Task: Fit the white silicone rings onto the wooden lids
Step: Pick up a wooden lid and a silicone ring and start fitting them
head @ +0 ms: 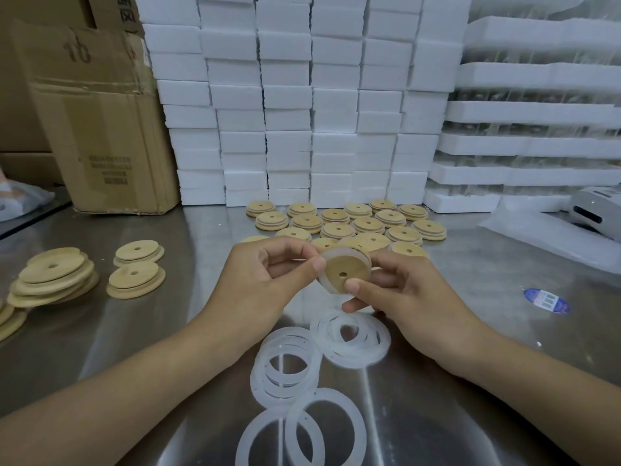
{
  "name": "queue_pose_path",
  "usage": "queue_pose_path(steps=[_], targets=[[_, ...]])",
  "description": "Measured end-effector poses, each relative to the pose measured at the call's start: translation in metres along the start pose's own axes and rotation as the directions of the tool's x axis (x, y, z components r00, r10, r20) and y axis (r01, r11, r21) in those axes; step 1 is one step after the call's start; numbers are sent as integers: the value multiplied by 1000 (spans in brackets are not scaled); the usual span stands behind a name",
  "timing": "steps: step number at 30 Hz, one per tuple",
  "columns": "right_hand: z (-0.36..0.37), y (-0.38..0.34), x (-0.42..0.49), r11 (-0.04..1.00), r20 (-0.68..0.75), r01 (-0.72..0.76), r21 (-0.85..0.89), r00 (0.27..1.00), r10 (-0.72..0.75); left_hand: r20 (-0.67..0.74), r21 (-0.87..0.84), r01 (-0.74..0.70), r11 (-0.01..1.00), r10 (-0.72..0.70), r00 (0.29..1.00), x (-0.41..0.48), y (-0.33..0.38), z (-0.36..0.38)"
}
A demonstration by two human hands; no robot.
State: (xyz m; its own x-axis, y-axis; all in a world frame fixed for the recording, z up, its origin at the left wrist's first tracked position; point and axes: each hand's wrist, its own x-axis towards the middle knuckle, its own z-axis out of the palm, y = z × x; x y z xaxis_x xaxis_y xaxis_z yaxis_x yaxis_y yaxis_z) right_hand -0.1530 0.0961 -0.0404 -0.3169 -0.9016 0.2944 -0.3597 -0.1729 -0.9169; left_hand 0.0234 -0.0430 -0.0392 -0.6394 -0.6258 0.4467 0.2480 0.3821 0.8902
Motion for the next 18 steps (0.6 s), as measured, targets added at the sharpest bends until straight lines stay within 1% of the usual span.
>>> queue_pose_path(steps=[5, 9, 13, 15, 18], targets=[[-2, 3, 1, 996, 50, -36, 87, 998, 31, 56, 55, 17, 998, -20, 998, 8, 1, -7], [-1, 3, 2, 993, 23, -43, 112, 999, 41, 131, 167, 5, 986, -27, 991, 14, 5, -15], [-2, 2, 2, 986, -3, -71, 148, 997, 72, 225, 238, 27, 971, -82, 971, 20, 10, -17], [-2, 1, 1, 986, 3, -73, 152, 997, 73, 228, 261, 35, 965, -97, 969, 21, 9, -19], [-1, -1, 0, 986, 24, -65, 151, 998, 62, 167, 269, 66, 961, -114, 979, 14, 5, -20]])
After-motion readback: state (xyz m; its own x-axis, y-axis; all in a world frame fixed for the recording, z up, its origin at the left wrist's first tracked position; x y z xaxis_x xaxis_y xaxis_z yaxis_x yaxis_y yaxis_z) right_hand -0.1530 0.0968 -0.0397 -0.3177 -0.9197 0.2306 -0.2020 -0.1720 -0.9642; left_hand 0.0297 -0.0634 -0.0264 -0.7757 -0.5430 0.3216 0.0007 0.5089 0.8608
